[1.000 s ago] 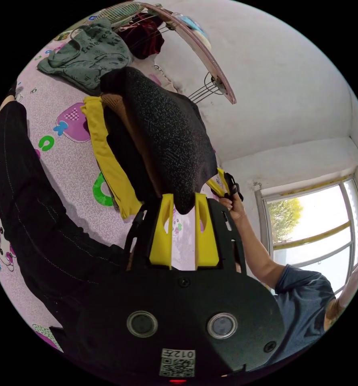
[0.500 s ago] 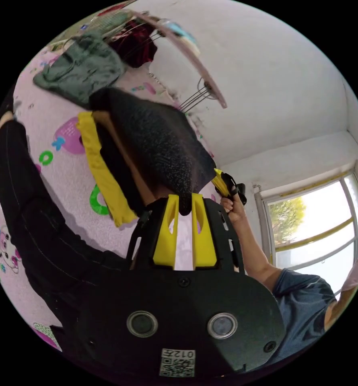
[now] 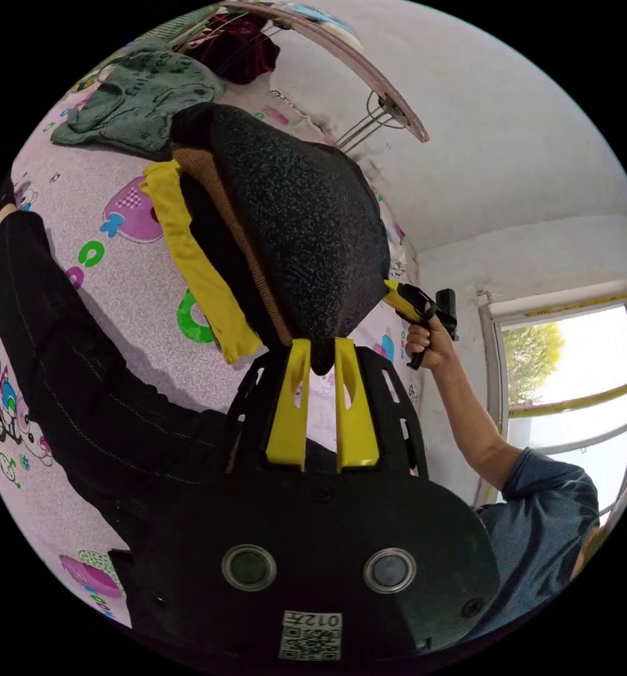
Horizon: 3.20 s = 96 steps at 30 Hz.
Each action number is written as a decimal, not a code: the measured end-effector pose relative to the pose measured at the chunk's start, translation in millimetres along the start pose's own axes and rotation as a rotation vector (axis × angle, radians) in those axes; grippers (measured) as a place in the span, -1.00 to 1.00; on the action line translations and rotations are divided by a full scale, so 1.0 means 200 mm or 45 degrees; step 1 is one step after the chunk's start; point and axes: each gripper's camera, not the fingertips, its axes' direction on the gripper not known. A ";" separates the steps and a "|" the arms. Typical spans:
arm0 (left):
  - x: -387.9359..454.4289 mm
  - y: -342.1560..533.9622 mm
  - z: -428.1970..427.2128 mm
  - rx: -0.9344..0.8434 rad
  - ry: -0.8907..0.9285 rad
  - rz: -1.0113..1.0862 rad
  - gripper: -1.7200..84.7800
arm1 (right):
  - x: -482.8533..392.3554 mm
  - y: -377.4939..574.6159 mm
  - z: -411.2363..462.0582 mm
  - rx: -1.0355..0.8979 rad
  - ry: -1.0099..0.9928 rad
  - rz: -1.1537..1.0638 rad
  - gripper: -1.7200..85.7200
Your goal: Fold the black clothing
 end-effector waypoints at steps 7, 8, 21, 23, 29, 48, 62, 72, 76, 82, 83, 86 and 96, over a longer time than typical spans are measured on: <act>0.02 0.12 -0.27 0.201 -0.232 0.042 -0.93 | -0.35 -0.07 -0.11 0.152 0.276 -0.253 -0.81; 0.03 0.08 -0.33 0.248 -0.262 0.053 -0.93 | -0.38 -0.09 -0.09 0.152 0.285 -0.278 -0.81; 0.17 -0.40 0.00 0.136 -0.392 0.256 -0.95 | -0.50 -0.27 0.63 -0.113 0.489 -0.538 -0.98; 0.16 -0.42 -0.04 0.137 -0.357 0.256 -0.95 | -0.46 -0.27 0.59 -0.110 0.415 -0.500 -0.98; -0.08 -0.49 -0.43 0.397 -0.136 0.051 -0.92 | -0.57 -0.26 0.47 -0.049 0.341 -0.535 -0.92; -0.73 -1.12 -0.40 0.393 0.250 -0.403 -0.81 | -0.52 0.04 0.57 -0.153 0.346 -0.664 -0.92; -0.34 -1.00 -0.69 0.585 0.138 -0.286 -0.86 | -0.45 0.10 0.40 0.027 0.372 -0.637 -0.92; 0.41 -0.67 -0.65 0.451 0.246 0.153 -0.89 | 0.08 0.15 0.09 0.329 0.065 -0.040 -0.71; 0.64 -0.60 -0.49 0.330 0.127 0.258 -0.90 | 0.24 0.14 0.15 0.291 -0.082 0.062 -0.70; 0.77 -0.61 -0.24 0.144 -0.100 0.245 -0.95 | 0.33 0.10 0.29 0.262 -0.076 0.045 -0.81; 0.79 -0.62 -0.24 0.136 -0.082 0.237 -0.96 | 0.35 0.10 0.30 0.255 -0.065 0.049 -0.82; 0.87 -0.63 -0.25 0.128 -0.114 0.243 -0.96 | 0.40 0.10 0.34 0.246 -0.083 0.065 -0.82; 1.21 -0.53 -0.52 0.326 -0.030 0.259 -0.96 | 0.29 0.26 0.27 0.402 -0.066 -0.105 -0.84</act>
